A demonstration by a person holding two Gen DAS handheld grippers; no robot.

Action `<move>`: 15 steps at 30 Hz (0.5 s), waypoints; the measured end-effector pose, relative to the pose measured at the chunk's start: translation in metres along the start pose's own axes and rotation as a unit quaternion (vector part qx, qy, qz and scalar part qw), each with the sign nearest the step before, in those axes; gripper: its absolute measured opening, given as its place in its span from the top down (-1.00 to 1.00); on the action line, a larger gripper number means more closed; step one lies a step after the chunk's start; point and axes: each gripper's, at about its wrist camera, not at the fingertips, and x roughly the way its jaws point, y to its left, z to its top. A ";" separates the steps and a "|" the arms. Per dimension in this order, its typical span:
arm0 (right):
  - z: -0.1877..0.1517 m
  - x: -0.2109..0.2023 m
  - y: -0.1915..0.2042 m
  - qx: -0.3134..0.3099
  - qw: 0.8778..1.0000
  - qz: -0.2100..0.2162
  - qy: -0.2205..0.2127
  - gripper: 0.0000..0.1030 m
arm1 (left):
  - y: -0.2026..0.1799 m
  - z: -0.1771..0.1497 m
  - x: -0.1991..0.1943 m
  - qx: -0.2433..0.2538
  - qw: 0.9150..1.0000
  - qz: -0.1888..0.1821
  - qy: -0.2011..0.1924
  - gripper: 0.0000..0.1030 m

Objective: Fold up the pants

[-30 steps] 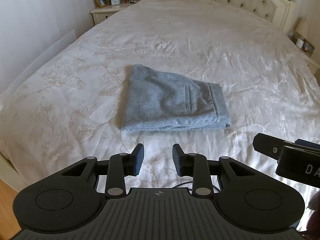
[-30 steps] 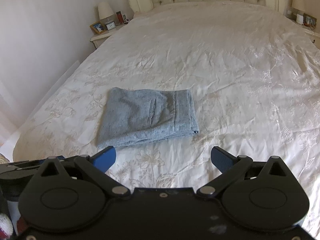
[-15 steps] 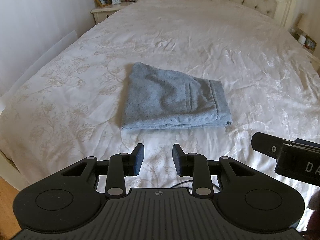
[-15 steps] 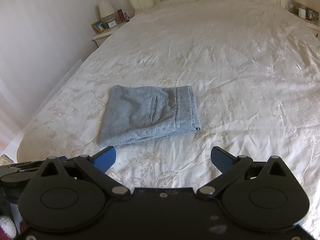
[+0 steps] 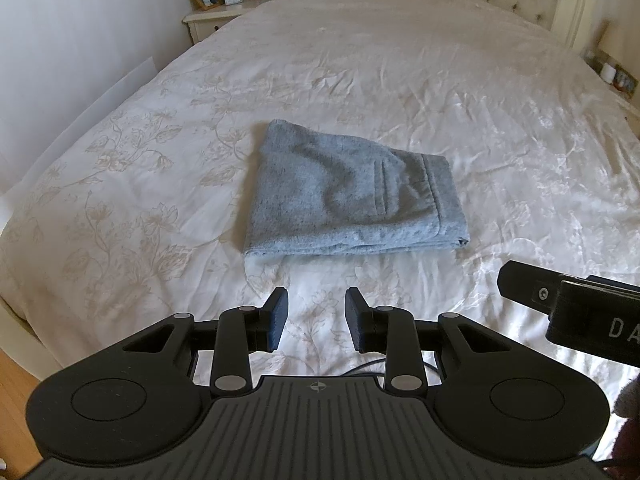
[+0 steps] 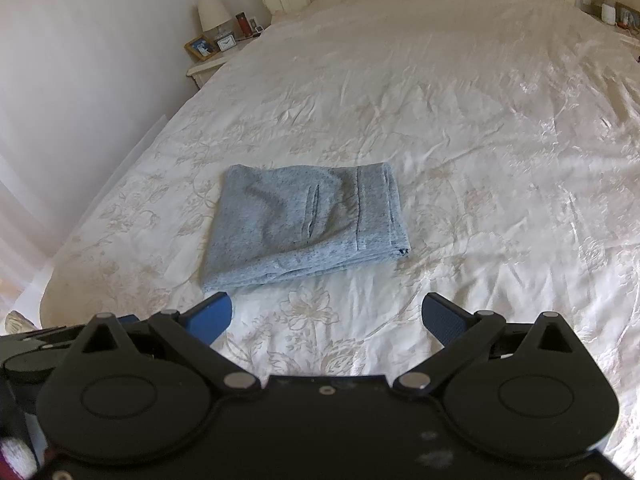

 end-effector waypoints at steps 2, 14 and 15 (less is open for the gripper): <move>0.001 0.001 0.000 0.001 1.000 0.001 0.001 -1.00 | 0.001 0.001 0.000 0.001 1.000 0.000 0.001 0.41; 0.000 0.004 0.004 0.001 1.000 0.004 0.005 -1.00 | 0.009 0.003 -0.003 0.002 1.000 -0.003 -0.019 0.41; 0.000 0.004 0.005 0.000 1.000 0.003 0.005 -1.00 | 0.010 0.003 -0.003 0.002 1.000 -0.005 -0.020 0.41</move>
